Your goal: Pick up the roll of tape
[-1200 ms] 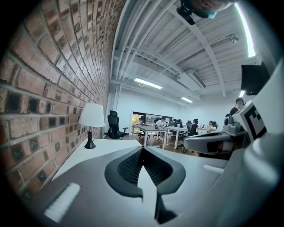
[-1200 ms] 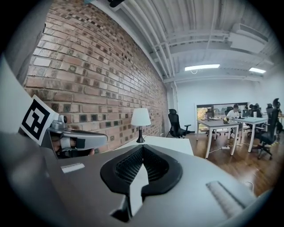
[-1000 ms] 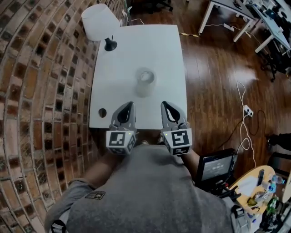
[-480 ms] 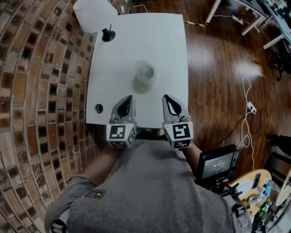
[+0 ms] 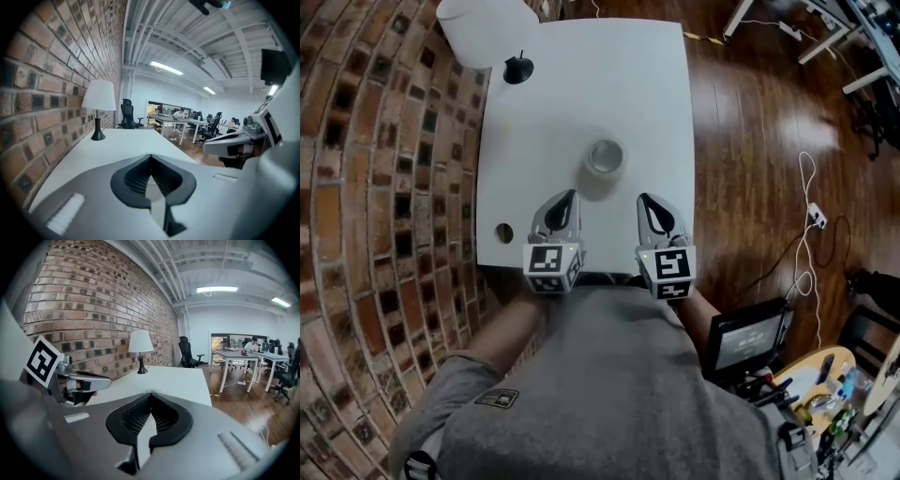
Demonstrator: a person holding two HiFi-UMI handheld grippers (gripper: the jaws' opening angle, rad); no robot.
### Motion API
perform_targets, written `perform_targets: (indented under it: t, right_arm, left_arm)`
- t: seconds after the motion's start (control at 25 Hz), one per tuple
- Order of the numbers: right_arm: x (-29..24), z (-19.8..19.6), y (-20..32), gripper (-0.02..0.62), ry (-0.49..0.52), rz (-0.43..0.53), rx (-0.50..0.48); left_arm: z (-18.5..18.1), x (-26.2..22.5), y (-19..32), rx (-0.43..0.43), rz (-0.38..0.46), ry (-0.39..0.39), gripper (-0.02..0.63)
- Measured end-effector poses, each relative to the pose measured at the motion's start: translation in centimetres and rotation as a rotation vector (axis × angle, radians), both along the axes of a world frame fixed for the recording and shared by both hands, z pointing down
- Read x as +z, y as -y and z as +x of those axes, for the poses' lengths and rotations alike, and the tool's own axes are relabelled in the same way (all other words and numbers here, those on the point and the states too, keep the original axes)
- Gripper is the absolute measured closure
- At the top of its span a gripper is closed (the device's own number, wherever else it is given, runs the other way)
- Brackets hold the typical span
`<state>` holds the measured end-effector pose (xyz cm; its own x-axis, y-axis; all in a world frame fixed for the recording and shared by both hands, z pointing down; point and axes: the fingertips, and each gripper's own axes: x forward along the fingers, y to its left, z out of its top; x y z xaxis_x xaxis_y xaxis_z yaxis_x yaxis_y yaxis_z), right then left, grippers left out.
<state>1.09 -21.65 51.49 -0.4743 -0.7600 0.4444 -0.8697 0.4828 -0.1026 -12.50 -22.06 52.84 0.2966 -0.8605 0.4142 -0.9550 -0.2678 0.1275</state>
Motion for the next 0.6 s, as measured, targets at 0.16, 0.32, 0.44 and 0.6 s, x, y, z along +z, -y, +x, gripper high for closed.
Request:
perform_targets:
  t: [0.16,0.32,0.44,0.6]
  right_arm:
    - [1.5,-0.4,1.3,0.583,-0.017,-0.030,0.005]
    - [2.6,-0.8,2.2,0.583,-0.030,-0.063,0.008]
    - [3.6,-1.1,3.1,0.583,-0.042,-0.084,0.007]
    - [4.9,-1.0,4.1,0.582,-0.057,-0.108,0.017]
  left_arm:
    - [-0.2,1.8,1.3,0.014,-0.036,0.007,0.604]
    - [-0.2,3.5,2.1,0.028,-0.079,0.015,0.604]
    - [-0.2,4.4,2.9,0.039,-0.100,0.015,0.604]
    - [-0.6,5.6,3.8,0.052,-0.117,0.026,0.604]
